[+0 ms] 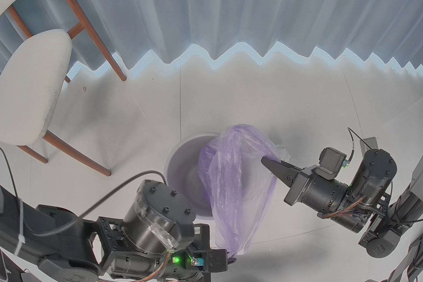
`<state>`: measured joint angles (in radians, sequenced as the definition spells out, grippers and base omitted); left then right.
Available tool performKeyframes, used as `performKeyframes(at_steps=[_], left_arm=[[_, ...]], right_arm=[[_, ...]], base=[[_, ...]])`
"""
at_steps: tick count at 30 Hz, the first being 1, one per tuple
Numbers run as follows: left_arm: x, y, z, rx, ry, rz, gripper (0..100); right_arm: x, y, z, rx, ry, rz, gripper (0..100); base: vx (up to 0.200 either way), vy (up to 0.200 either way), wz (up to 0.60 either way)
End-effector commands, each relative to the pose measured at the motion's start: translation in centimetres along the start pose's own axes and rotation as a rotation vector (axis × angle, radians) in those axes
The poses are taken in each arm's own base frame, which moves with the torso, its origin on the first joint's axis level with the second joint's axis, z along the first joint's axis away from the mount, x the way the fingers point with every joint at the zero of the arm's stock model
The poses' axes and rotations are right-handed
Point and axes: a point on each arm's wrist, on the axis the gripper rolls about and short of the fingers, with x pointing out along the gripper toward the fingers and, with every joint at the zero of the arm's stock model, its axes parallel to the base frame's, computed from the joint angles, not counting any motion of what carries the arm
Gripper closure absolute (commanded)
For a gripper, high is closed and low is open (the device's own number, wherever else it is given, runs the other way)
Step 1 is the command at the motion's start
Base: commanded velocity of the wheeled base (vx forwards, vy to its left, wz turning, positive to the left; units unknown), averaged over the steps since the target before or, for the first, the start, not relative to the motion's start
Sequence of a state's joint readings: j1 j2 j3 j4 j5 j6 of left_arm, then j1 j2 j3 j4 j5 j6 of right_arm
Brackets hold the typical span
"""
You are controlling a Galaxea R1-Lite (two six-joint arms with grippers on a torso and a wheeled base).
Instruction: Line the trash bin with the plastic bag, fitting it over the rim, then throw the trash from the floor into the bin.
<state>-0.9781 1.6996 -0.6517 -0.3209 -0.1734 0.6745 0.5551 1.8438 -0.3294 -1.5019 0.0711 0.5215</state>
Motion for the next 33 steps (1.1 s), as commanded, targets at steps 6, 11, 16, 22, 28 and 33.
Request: performKeyframes(at_steps=[6, 11, 16, 22, 28, 33], left_arm=[[-2.9, 0.1, 1.7, -0.097, -0.104, 0.043, 100], [-4.9, -0.7, 0.9, -0.284, -0.054, -0.021, 100], [-4.9, -0.1, -0.3, -0.373, -0.001, 0.024, 100], [-5.0, 1.1, -2.6, -0.438, 0.057, 0.122, 100], [-4.7, 0.9, -2.8, -0.421, 0.026, 0.14, 0], [-4.9, 1.2, -3.0, -0.461, 0.025, 0.156, 0]], right_arm=[[-0.1, -0.7, -0.4, 0.013, 0.01, -0.045, 100], [-0.2, -0.6, -0.3, 0.012, 0.001, -0.046, 100], [-0.3, -0.9, -0.8, 0.012, 0.018, -0.075, 100], [0.0, -1.3, -1.5, 0.012, 0.041, -0.091, 100], [0.0, -1.2, -1.4, 0.013, 0.032, -0.085, 100], [-0.1, -1.0, -1.1, 0.008, 0.003, -0.068, 100]], base=[[0.0, 0.0, 0.0], [0.0, 0.0, 0.0], [0.0, 0.0, 0.0], [0.0, 0.0, 0.0], [0.0, 0.0, 0.0], [0.0, 0.0, 0.0]])
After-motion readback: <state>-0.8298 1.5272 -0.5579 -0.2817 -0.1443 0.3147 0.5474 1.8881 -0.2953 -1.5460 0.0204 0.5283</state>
